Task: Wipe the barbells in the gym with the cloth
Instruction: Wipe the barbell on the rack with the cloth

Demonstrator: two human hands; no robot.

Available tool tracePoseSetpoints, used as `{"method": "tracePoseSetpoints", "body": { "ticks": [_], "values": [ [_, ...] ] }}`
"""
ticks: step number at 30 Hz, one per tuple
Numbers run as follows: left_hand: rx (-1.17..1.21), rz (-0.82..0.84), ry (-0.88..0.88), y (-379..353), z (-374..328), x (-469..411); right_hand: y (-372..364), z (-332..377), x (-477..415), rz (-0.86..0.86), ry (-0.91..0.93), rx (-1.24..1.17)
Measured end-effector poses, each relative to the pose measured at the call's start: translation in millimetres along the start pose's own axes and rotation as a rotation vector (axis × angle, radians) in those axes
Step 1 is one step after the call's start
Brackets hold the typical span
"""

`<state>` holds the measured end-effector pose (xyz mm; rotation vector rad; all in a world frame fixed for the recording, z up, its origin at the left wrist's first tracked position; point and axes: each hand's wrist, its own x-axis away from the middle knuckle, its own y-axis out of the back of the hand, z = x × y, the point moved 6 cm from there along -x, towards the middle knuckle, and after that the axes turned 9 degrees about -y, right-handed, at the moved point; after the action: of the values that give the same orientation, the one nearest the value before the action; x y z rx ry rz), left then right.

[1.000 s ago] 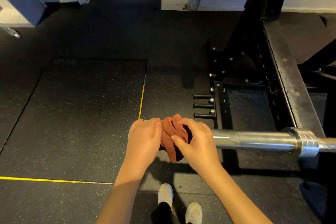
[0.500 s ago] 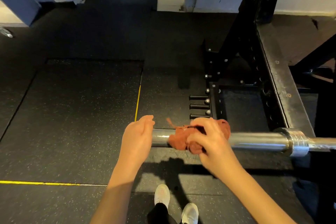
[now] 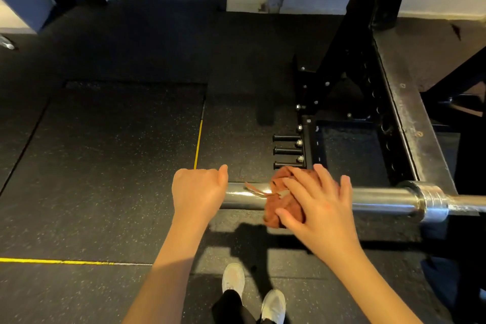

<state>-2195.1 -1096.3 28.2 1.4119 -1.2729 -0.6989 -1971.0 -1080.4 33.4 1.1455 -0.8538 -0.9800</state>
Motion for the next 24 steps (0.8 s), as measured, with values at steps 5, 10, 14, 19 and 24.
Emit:
{"method": "tracePoseSetpoints", "body": {
  "ticks": [5,10,14,19,24],
  "values": [
    [-0.19,-0.02,-0.079,-4,-8,-4,-1,16,-11,-0.094,-0.16,-0.024],
    [-0.235,-0.007,-0.015,-2,-4,-2,-7,59,-23,-0.172,0.164,-0.143],
    [-0.12,-0.099,-0.049,-7,-1,0,11,-16,-2,-0.282,-0.013,-0.152],
    [-0.11,-0.175,-0.03,-10,2,-2,-1,21,-9,-0.357,-0.291,-0.197],
    [-0.112,-0.268,-0.075,-8,-1,-6,-9,29,-6,-0.298,0.178,-0.164]
  ]
}}
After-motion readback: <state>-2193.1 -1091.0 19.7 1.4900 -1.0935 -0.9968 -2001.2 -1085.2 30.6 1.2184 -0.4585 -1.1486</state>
